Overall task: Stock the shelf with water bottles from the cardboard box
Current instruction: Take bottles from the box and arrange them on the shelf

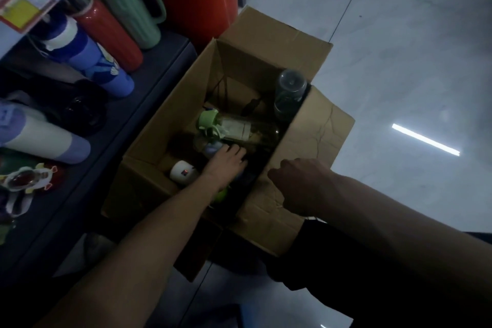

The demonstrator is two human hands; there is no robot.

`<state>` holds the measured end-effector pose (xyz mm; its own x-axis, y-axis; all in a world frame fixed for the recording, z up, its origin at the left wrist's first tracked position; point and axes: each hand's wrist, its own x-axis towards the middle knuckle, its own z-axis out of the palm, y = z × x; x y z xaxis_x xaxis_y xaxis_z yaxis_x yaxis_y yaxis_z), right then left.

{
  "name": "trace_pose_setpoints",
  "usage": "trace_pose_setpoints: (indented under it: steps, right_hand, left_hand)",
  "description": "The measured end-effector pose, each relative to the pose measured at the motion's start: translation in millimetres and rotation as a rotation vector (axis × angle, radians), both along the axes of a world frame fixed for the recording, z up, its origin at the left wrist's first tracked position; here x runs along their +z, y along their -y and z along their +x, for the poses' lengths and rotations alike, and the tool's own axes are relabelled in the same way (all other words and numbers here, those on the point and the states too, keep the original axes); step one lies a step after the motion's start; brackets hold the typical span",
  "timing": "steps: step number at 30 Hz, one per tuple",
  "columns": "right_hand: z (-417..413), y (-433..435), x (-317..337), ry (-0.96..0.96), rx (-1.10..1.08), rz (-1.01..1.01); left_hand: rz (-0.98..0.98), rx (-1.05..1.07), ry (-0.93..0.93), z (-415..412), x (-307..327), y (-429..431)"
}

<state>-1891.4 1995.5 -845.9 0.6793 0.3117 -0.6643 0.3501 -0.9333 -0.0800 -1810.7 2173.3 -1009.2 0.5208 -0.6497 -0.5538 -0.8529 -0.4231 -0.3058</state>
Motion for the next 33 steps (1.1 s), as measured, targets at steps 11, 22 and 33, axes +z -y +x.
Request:
trace_pose_setpoints:
  steps: [11, 22, 33]
  right_hand:
    - [4, -2, 2, 0.004, 0.013, 0.014]
    - [10, -20, 24, -0.017, 0.055, -0.008]
    - [16, -68, 69, 0.06, 0.12, -0.007]
  left_hand:
    - [-0.115, 0.068, -0.078, 7, 31, -33]
    - [-0.588, 0.43, -0.1, -6, 80, -113]
    - [-1.259, 1.029, -0.276, -22, 165, -140]
